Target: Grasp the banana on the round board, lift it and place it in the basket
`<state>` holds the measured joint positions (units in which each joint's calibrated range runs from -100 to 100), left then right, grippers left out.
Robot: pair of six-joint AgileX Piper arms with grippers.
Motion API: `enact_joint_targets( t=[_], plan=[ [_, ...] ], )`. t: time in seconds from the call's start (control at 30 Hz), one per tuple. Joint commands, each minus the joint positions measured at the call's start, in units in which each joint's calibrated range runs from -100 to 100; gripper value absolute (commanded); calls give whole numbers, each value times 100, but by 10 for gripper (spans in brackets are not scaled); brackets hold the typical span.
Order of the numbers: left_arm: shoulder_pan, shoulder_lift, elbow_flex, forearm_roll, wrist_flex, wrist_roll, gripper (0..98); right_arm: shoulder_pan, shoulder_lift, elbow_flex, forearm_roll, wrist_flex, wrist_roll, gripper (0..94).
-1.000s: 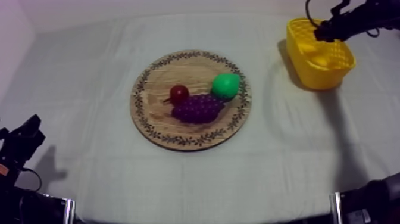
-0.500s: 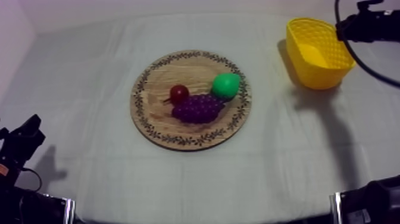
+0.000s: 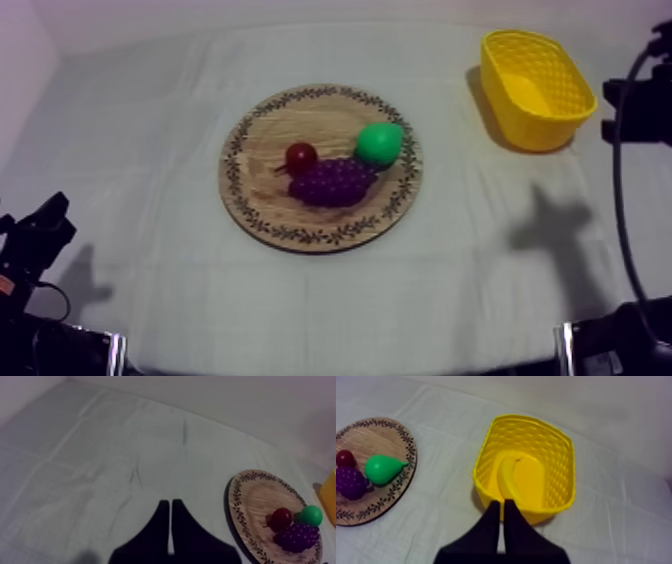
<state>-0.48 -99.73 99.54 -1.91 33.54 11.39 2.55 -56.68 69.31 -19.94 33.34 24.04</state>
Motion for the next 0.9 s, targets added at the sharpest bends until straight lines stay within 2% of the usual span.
enact_joint_targets(
  t=[0.0,0.27,0.53,0.6,0.77,0.87],
  plan=[
    [1,-1,1,-2,1,0,1,1,-804,559,13,-22,-3,4],
    [1,-1,1,-2,1,1,1,60,-2146,1699,-30,21,117,4],
    [1,-1,1,-2,1,0,1,91,-2870,2438,275,-33,45,4],
    [1,-1,1,-2,1,1,1,91,-3010,2623,468,-59,-131,4],
    [1,-1,1,-2,1,0,1,-48,-3317,2931,1304,79,-1043,5],
    [1,-1,1,-2,1,0,1,-114,-3410,2961,1580,375,-1485,5]
  ],
)
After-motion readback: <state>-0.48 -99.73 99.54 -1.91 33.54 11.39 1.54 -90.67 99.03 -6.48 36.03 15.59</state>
